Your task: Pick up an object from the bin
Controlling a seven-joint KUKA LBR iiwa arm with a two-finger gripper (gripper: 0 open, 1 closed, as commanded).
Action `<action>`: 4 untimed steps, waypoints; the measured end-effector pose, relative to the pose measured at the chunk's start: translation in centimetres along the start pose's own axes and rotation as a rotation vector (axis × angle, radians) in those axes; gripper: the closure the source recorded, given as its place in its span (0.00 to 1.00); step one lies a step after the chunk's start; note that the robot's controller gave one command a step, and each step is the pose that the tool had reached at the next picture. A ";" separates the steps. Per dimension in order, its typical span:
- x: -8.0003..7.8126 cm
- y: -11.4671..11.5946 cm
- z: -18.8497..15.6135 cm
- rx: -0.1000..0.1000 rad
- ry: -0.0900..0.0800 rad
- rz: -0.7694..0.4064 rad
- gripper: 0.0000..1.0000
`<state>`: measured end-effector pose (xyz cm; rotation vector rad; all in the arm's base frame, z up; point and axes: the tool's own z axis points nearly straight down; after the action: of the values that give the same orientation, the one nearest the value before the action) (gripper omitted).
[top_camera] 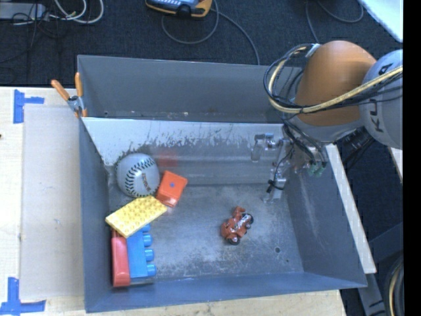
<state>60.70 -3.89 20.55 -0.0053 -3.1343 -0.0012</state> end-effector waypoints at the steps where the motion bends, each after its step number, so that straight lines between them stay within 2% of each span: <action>1: -0.1 0.0 -0.5 0.001 -0.006 -0.001 0.00; 2: 1.0 1.3 4.3 0.001 -0.011 -0.050 0.00; 3: 3.4 4.6 8.9 0.002 -0.006 -0.155 0.00; 4: 9.0 0.9 13.7 0.001 -0.008 -0.159 1.00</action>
Offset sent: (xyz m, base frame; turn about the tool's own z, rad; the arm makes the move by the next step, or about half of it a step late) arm -0.0340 0.0417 -0.1355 -0.1456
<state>51.64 -3.00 6.88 0.2440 -3.1326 -0.0010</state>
